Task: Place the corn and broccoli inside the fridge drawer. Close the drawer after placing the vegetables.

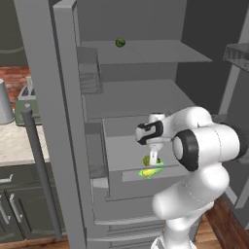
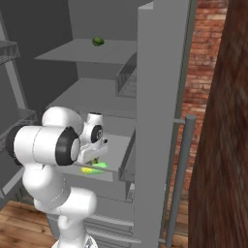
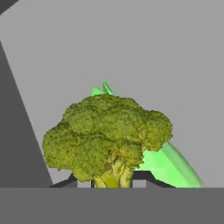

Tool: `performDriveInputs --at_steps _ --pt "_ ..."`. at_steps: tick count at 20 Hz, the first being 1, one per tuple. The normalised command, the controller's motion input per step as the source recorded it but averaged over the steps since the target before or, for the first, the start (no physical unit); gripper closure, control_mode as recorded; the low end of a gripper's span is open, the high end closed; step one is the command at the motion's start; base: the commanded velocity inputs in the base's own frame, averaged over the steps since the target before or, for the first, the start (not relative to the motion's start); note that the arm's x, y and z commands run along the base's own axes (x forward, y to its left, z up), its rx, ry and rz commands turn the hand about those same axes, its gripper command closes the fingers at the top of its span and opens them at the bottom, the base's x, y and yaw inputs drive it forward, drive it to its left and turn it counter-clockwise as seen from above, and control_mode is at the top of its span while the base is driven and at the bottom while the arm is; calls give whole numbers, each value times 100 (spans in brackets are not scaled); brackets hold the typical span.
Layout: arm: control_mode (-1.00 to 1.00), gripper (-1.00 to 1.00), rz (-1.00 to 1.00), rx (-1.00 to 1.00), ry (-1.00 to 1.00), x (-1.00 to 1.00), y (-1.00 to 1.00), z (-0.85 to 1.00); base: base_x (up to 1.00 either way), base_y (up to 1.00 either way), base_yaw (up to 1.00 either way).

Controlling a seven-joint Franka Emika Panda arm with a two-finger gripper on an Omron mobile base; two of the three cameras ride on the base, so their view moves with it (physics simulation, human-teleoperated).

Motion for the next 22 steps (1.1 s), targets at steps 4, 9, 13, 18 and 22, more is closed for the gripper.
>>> performDriveInputs --at_steps 4,9,13,18,22 --pt "-100 100 0 4 0 71 34 0 0 0 0" --pt "-100 100 0 0 1 46 39 -37 0 0 0" --pt "-100 100 0 0 4 35 42 -62 0 0 0" --pt "-100 100 0 0 3 17 41 -57 0 0 0" --pt "-100 -100 0 0 1 12 31 -51 0 0 0"
